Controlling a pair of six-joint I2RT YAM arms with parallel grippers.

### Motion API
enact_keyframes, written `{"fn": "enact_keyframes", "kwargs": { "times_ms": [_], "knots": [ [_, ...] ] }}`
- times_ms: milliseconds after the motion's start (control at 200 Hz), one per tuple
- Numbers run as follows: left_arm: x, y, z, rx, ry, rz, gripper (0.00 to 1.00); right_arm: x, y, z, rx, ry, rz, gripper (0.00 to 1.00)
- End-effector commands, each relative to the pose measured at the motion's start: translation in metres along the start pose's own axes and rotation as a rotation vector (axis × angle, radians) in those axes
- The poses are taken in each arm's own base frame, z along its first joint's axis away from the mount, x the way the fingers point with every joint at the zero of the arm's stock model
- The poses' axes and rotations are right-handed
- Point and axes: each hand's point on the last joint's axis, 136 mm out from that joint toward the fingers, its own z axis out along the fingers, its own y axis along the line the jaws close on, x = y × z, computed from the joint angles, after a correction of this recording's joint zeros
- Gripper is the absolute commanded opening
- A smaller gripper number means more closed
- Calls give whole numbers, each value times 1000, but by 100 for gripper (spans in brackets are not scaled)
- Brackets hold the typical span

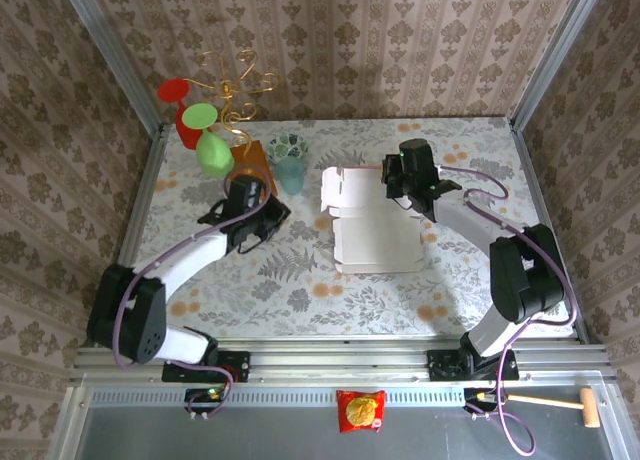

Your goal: Fold the paper box

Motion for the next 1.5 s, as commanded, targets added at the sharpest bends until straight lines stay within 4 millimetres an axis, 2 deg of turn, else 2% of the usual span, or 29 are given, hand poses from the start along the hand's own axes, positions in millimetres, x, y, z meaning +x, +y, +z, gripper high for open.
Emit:
{"fn": "enact_keyframes", "kwargs": {
  "times_ms": [0,90,160,325,485,645,900,1050,1115,1275,1495],
  "knots": [
    [6,-15,20,108,40,26,7,2,8,-10,6,6,33,0],
    [6,-16,35,119,42,26,6,1,10,-10,8,9,37,0],
    [2,-22,38,126,24,44,6,1,12,-10,0,15,21,0],
    [-7,-34,26,110,-19,123,7,5,9,-3,-48,67,-41,0],
    [-7,-31,24,107,-11,168,9,9,9,-6,-86,104,-106,0],
    [-7,-38,18,98,-10,343,9,16,7,-5,-114,162,-219,0],
    [-6,-46,12,107,-10,577,11,21,-14,-5,-146,247,-313,0],
    [5,-54,15,168,-6,745,13,21,-25,-6,-153,300,-340,0],
    [15,-58,18,217,9,827,14,18,-30,-7,-137,304,-346,0],
    [44,-65,30,312,58,1058,14,20,-28,-8,-150,339,-363,0],
    [67,-72,46,421,101,1149,19,19,-31,-7,-149,354,-364,0]
  ]
}}
